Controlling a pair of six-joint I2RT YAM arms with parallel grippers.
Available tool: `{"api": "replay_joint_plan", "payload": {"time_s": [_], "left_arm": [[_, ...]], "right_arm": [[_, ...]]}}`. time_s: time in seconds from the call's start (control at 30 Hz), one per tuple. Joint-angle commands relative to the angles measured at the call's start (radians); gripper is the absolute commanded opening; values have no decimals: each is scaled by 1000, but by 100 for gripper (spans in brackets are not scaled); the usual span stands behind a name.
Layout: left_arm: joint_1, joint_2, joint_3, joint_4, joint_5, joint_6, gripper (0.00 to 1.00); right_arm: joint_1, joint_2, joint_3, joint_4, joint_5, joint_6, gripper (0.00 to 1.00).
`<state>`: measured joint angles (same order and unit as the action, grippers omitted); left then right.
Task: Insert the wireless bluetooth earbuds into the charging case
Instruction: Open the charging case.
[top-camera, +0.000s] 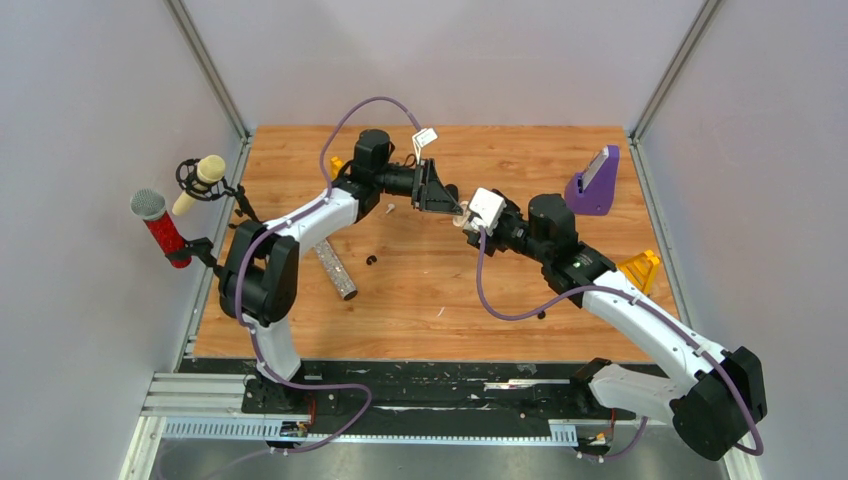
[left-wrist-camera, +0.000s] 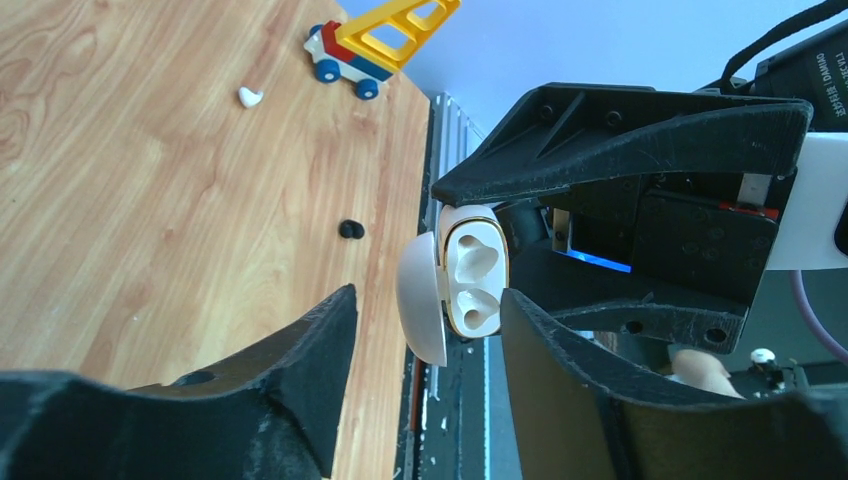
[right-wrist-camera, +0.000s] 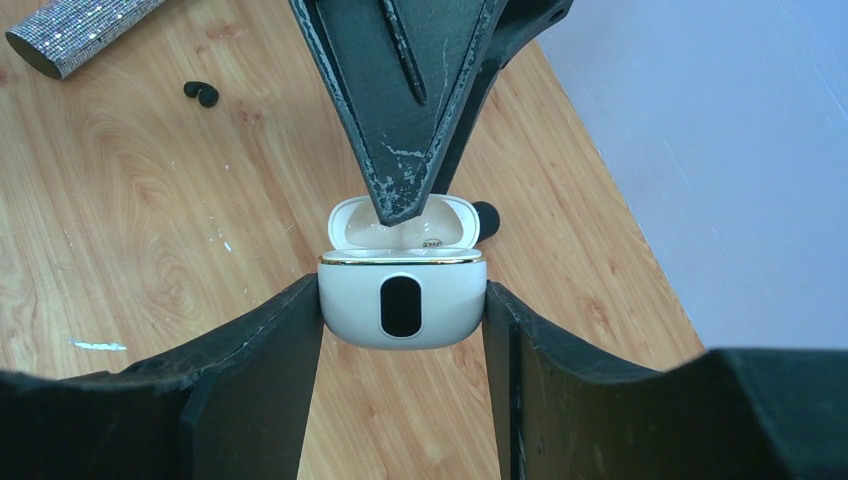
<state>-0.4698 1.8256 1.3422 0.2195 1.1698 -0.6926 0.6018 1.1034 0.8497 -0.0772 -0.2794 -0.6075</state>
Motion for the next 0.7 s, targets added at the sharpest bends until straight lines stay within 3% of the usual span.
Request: {"api": "replay_joint_plan", "payload": {"time_s": [0.0, 0.37, 0.67], "left_arm": [[-11, 8, 10, 20, 27, 6, 60], [-18, 19, 13, 40, 44, -12, 47], [-19, 19, 25, 29, 43, -8, 16]], "right_arm": [[6, -27, 22, 35, -15, 12, 0], [6, -26, 23, 31, -19, 11, 0], [6, -23, 23, 28, -20, 5, 7]]}}
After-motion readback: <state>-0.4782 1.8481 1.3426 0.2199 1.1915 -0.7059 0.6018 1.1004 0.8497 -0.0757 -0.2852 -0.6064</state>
